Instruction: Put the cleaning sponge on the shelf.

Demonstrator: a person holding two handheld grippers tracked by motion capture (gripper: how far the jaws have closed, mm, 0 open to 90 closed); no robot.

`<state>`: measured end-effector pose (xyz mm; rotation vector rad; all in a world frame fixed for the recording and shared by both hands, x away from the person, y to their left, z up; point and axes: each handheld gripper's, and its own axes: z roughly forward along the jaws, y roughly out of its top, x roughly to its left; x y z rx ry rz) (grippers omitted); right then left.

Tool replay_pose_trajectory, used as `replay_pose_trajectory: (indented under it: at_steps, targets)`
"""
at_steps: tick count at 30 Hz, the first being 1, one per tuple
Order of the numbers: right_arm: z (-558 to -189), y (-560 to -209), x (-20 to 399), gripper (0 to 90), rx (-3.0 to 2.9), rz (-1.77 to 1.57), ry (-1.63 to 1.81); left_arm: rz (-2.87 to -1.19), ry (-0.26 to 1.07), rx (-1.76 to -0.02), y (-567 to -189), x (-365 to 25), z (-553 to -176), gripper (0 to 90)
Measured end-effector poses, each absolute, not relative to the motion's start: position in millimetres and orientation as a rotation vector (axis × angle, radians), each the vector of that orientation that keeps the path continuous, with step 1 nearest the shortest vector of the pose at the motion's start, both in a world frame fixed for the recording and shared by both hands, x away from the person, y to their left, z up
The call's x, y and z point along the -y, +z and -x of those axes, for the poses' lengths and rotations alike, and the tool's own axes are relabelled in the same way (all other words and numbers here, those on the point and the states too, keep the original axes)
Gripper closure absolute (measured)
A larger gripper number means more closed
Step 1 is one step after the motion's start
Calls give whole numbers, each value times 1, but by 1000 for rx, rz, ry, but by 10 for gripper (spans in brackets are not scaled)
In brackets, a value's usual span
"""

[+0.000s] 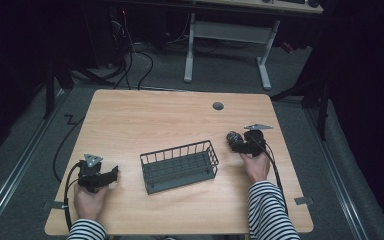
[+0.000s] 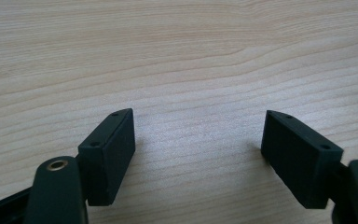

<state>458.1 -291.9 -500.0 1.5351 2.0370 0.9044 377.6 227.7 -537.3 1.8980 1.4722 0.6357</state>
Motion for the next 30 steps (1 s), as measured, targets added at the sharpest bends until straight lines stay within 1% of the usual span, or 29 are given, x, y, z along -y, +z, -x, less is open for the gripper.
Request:
replay_pose_trajectory:
  at_steps: [4,5,6,7,8,9,10,12,22,30]
  targets:
    - [-460,-505,292,270,-2058,-1541,901,-1897,636,-1472,-537,-228,-378,262]
    - [-460,-506,290,300,-2069,-1532,906,-1896,636,-1472,-537,-228,-378,262]
    - [-460,-506,290,300,-2069,-1532,906,-1896,636,-1472,-537,-228,-378,262]
    - [-460,-507,289,342,-2071,-1522,907,-1897,636,-1472,-537,-228,-378,262]
    - [-460,-507,289,342,-2071,-1522,907,-1897,636,-1472,-537,-228,-378,262]
    - [-460,-507,289,379,-2066,-1518,904,-1897,636,-1472,-537,-228,-378,262]
    - [-460,-507,289,379,-2066,-1518,904,-1897,636,-1472,-537,-228,-378,262]
    - [-460,-508,290,410,-2067,-1516,896,-1897,636,-1472,-537,-228,-378,262]
    - [-458,-507,289,472,-2082,-1495,882,-1897,636,-1472,-537,-228,-378,262]
    - [-456,-505,290,486,-2095,-1503,900,-1896,635,-1472,-537,-228,-378,262]
